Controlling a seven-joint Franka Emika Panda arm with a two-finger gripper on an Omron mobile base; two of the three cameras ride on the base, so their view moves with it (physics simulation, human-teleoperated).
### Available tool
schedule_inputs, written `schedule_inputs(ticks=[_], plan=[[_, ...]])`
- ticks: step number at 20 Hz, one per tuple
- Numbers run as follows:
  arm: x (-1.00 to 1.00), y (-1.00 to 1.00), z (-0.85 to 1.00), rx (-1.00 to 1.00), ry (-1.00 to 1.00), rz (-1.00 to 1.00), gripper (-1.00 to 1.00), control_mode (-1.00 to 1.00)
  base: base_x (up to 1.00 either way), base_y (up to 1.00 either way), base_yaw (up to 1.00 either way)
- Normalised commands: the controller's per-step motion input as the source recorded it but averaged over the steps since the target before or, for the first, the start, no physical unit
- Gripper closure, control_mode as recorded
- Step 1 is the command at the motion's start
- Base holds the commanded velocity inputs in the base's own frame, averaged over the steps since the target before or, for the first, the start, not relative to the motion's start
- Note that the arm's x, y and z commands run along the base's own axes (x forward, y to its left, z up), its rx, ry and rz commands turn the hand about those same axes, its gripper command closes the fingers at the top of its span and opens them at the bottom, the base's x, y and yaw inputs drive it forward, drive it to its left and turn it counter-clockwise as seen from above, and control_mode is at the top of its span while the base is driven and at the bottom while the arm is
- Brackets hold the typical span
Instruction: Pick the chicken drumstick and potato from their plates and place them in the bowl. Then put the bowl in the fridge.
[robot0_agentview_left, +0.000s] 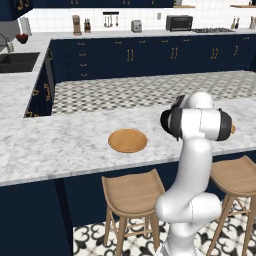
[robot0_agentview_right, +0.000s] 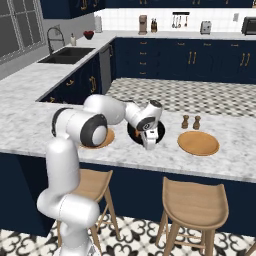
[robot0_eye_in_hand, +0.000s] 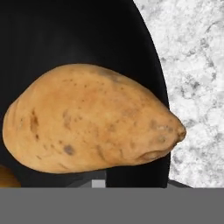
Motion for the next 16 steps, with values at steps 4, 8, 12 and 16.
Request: schedule_inputs(ticks=[4, 8, 12, 16], plan=[[-0.69, 0.3, 0.76, -0.01, 0.0, 0.0, 1.0, -1.0, 0.0, 0.0, 0.0], [-0.9, 0.93, 0.86, 0.0, 0.1, 0.19, 1.0, -1.0, 0.0, 0.0, 0.0], [-0.99, 1.0, 0.8, -0.14, 0.01, 0.2, 1.0, -1.0, 0.0, 0.0, 0.0], [-1.0, 0.95, 0.73, -0.11, 0.0, 0.18, 1.0, -1.0, 0.0, 0.0, 0.0]])
